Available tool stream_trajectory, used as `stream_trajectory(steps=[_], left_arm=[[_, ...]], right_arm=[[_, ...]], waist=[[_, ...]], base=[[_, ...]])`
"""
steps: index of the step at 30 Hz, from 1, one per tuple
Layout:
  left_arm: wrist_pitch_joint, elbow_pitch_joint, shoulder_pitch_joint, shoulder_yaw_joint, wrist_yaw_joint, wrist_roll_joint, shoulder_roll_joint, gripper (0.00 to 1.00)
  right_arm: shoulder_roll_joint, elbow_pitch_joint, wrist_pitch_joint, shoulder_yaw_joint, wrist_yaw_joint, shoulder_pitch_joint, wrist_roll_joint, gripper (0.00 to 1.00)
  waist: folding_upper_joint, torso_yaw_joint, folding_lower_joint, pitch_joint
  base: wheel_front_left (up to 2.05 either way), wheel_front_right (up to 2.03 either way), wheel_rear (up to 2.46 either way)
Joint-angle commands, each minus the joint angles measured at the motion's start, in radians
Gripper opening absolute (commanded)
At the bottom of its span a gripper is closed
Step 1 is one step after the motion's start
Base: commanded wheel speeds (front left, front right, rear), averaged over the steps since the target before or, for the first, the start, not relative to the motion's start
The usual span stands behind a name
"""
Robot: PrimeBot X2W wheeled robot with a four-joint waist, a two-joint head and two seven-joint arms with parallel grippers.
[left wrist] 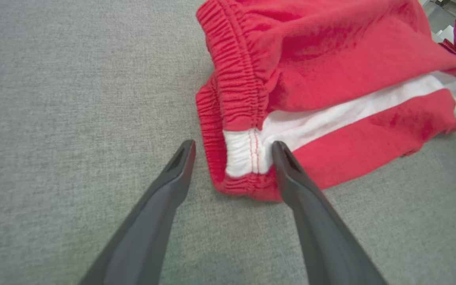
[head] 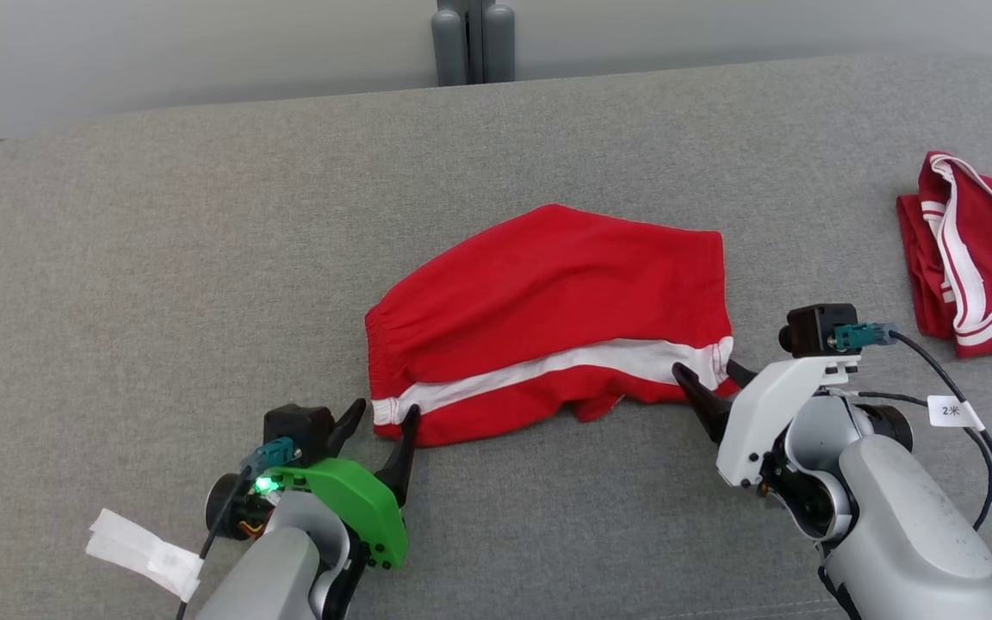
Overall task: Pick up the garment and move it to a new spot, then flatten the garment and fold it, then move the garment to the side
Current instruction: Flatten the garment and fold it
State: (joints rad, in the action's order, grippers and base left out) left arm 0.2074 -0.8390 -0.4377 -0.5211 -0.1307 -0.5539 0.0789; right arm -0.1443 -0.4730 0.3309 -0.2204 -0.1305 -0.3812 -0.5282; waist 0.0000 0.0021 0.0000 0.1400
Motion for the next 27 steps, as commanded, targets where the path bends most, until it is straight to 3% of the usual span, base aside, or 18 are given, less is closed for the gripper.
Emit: stream_trajectory(steps=[1,12,13,14,15,16,17,27], left_arm=[[0.008,-0.004,-0.014,-0.007,0.001,-0.007,0.010,1.00],[0.027,-0.005,-0.022,-0.057,0.001,-0.047,0.024,1.00],[0.029,-0.003,-0.024,-0.063,0.001,-0.051,0.024,0.84],[0.032,0.002,-0.026,-0.069,0.001,-0.053,0.026,0.56],[0.033,0.005,-0.027,-0.074,0.001,-0.056,0.027,0.37],[0.036,0.009,-0.029,-0.078,0.001,-0.057,0.030,0.22],[0.040,0.013,-0.031,-0.081,0.001,-0.053,0.034,0.00],[0.055,0.098,-0.022,-0.086,0.001,-0.122,0.046,0.00]], right_arm=[[-0.013,0.004,-0.013,-0.009,0.000,-0.010,-0.007,1.00],[-0.035,-0.024,-0.038,-0.054,0.000,-0.025,-0.048,1.00],[-0.035,-0.030,-0.040,-0.059,0.000,-0.028,-0.052,0.93],[-0.032,-0.033,-0.044,-0.063,0.000,-0.032,-0.057,0.40],[-0.032,-0.034,-0.047,-0.066,0.000,-0.036,-0.058,0.05],[-0.032,-0.034,-0.053,-0.071,0.000,-0.040,-0.061,0.00],[-0.030,-0.035,-0.057,-0.076,0.000,-0.039,-0.066,0.00],[-0.056,0.040,-0.138,-0.050,0.000,-0.017,-0.100,0.00]], waist=[[0.0000,0.000,0.0000,-0.001],[0.0000,0.002,0.0000,-0.004],[0.0000,0.004,0.0000,-0.003],[0.0000,0.006,0.0000,-0.002],[0.0000,0.008,0.0000,-0.001],[0.0000,0.009,0.0000,0.000],[0.0000,0.010,0.0000,0.000],[0.0000,0.014,0.0000,-0.013]], base=[[0.00,0.00,0.00],[0.00,0.00,0.00],[0.00,0.00,0.00],[0.00,0.00,0.00],[0.00,0.00,0.00],[0.00,0.00,0.00],[0.00,0.00,0.00],[0.00,0.00,0.00]])
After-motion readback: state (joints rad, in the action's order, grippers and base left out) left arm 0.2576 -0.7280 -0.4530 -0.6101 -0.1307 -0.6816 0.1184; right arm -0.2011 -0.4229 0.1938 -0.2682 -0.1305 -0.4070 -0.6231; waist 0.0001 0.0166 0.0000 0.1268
